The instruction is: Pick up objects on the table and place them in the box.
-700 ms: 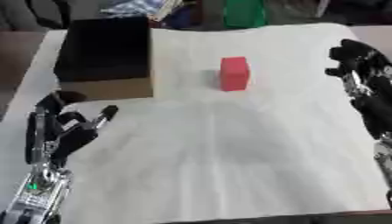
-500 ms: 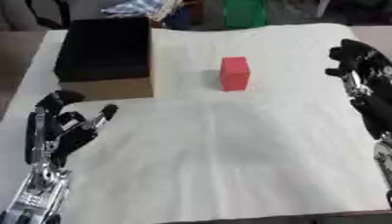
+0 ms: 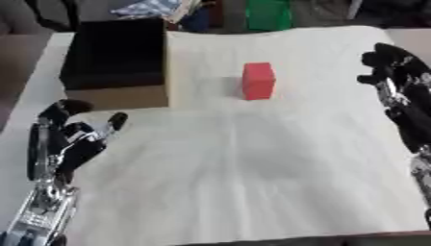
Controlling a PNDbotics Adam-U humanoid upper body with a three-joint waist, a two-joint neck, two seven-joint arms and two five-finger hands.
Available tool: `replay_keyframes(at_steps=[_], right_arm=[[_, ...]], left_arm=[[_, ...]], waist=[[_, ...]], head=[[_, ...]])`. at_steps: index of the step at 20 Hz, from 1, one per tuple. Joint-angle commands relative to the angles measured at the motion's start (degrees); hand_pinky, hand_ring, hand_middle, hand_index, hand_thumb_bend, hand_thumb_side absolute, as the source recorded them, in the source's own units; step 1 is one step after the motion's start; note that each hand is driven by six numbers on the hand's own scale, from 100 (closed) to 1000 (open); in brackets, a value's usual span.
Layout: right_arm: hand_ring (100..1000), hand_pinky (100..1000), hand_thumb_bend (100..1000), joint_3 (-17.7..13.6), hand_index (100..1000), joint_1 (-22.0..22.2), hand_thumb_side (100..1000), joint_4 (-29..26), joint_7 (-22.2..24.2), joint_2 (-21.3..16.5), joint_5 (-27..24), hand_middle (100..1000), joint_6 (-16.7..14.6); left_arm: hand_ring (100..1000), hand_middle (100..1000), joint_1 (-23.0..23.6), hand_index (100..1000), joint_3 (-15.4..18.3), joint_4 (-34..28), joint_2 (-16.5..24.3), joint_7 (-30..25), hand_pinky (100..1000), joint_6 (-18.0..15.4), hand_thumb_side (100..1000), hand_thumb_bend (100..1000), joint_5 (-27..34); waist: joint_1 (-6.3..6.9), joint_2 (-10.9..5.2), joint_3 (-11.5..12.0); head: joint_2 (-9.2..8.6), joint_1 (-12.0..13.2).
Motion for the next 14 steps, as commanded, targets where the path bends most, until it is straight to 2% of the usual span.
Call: replay_keyframes(at_steps=[1,8,11,14], right_arm=[[886,778,100,0.21,874,-1.42,409,-0.74,1.2,-4.22,0.64,772,-0.24],[910,785,100,2.86,880,-7.29,386,1.96,8.85,-18.18,-2.09,799,-0.64],[925,796,176,4.28,886,-11.08,390,4.25,14.42,-22.94,-2.44,816,-1.6],[935,803,246,6.39,891,-15.92,411,8.06,20.89,-25.71,-1.5,828,-2.94]], left_arm=[[660,535,-0.64,505,-0.02,-0.8,0.71,0.2,356,0.0,195,815,0.31],[664,538,-0.59,509,-0.34,-0.79,1.0,-0.49,363,-0.16,202,816,0.27],[666,541,-0.58,511,-0.49,-0.79,1.13,-1.02,366,-0.37,201,816,0.29],[669,543,-0.64,514,-0.73,-0.78,1.2,-1.74,368,-0.47,199,816,0.26]], waist=[[-0.16,-0.85,0.11],[-0.81,-1.19,0.88],[-0.99,-1.23,1.47],[-1.12,-1.14,2.08]], head=[[0.11,-0.23],[-0.35,-0.29],[-0.72,-0.37],[-0.96,-0.76]])
